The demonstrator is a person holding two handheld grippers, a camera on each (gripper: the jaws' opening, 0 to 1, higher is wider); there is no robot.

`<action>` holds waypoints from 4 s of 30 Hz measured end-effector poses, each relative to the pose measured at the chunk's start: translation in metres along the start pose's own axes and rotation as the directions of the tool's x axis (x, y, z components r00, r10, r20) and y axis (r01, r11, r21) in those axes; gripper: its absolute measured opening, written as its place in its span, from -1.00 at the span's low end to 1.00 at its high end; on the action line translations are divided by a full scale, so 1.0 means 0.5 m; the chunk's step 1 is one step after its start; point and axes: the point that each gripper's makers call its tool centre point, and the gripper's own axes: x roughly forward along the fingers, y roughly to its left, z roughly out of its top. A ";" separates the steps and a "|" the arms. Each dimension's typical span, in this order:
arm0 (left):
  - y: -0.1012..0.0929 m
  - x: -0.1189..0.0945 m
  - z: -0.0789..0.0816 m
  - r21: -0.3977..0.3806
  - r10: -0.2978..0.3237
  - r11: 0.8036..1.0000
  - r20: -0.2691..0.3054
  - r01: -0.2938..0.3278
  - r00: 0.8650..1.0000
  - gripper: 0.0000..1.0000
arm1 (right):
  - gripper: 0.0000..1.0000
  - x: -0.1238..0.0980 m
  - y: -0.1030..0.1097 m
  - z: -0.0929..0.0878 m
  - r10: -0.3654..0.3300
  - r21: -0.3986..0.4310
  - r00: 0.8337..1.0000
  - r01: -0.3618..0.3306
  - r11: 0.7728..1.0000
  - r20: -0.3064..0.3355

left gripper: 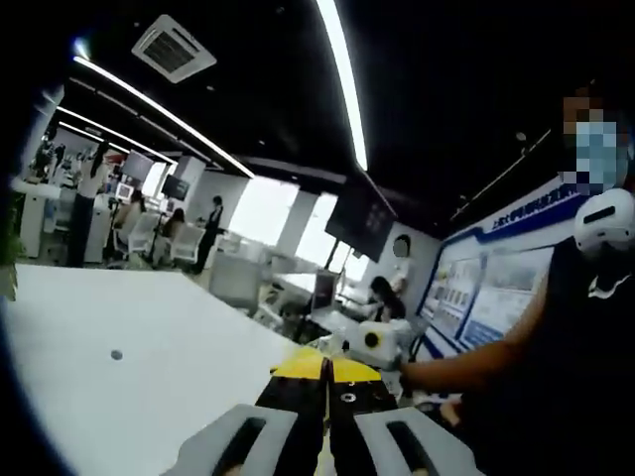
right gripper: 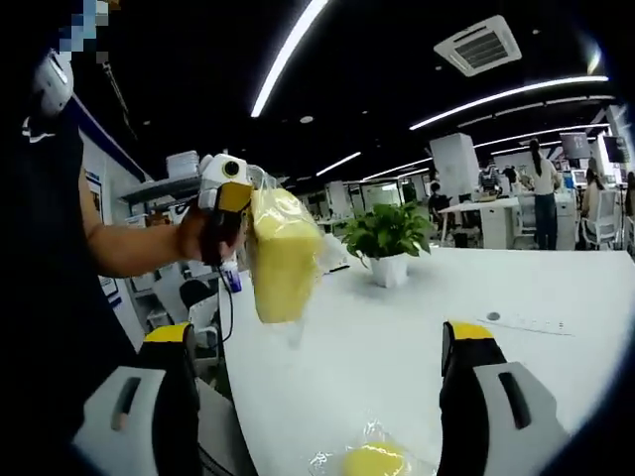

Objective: Compare the silicone blocks by pressing each to a similar depth, holding the contact briefly, and releasing to observe deformation and rebound differences across the visible hardness samples.

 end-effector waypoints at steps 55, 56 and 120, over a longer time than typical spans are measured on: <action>-0.048 0.001 -0.035 -0.046 -0.011 0.999 0.027 0.012 1.000 -1.00 | -0.51 0.056 0.117 0.029 0.183 0.074 0.983 -0.182 0.981 -0.010; -0.046 0.000 -0.033 -0.049 -0.009 0.999 0.030 0.011 1.000 -1.00 | -0.52 0.056 0.117 0.030 0.184 0.080 0.983 -0.183 0.980 -0.013; -0.011 0.017 -0.063 0.038 0.031 0.999 0.009 -0.031 0.999 -1.00 | -0.96 0.042 0.090 0.002 0.187 0.182 0.963 -0.152 0.971 -0.193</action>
